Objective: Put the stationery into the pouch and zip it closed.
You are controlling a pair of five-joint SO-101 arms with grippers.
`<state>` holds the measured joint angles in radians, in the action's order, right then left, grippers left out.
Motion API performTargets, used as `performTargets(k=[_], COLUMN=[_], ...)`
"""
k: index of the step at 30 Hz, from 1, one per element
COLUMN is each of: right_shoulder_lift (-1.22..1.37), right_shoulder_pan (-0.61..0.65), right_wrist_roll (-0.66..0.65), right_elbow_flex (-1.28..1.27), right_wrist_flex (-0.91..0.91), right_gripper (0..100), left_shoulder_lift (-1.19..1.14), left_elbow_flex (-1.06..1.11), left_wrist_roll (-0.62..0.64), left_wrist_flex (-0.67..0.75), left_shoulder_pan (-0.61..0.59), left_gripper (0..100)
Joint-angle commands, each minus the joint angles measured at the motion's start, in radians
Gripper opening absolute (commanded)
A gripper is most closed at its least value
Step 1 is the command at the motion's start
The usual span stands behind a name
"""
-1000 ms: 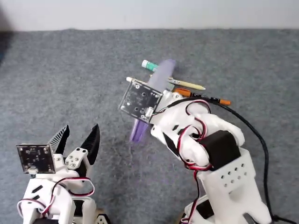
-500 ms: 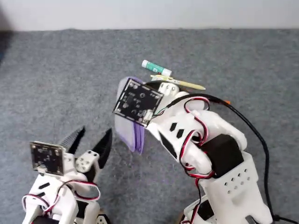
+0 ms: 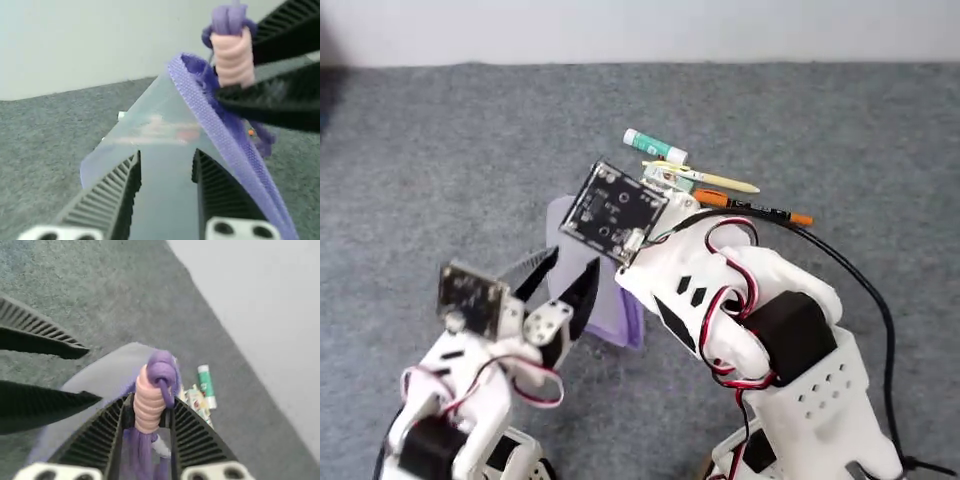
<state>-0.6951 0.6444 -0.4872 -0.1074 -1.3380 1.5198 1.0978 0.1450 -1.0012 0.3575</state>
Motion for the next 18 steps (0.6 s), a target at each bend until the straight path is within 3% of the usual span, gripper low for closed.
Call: performTargets(k=[1, 8, 18], right_shoulder_lift=[-0.01, -0.007, -0.008], right_shoulder_pan=[0.012, 0.007, -0.139], right_wrist_roll=[0.097, 0.18, 0.123], right_elbow_flex=[0.058, 0.121, 0.252], right_wrist_flex=[-0.024, -0.013, -0.022], right_gripper=[0.8, 0.8, 0.8], left_shoulder_lift=[-0.138, -0.336, -0.605], left_elbow_flex=[-0.016, -0.093, -0.217], left_wrist_roll=[0.011, 0.11, 0.107], left_wrist_flex=[0.068, 0.138, 0.273], left_shoulder_pan=[0.089, 0.23, 0.069], left_gripper=[16, 16, 16])
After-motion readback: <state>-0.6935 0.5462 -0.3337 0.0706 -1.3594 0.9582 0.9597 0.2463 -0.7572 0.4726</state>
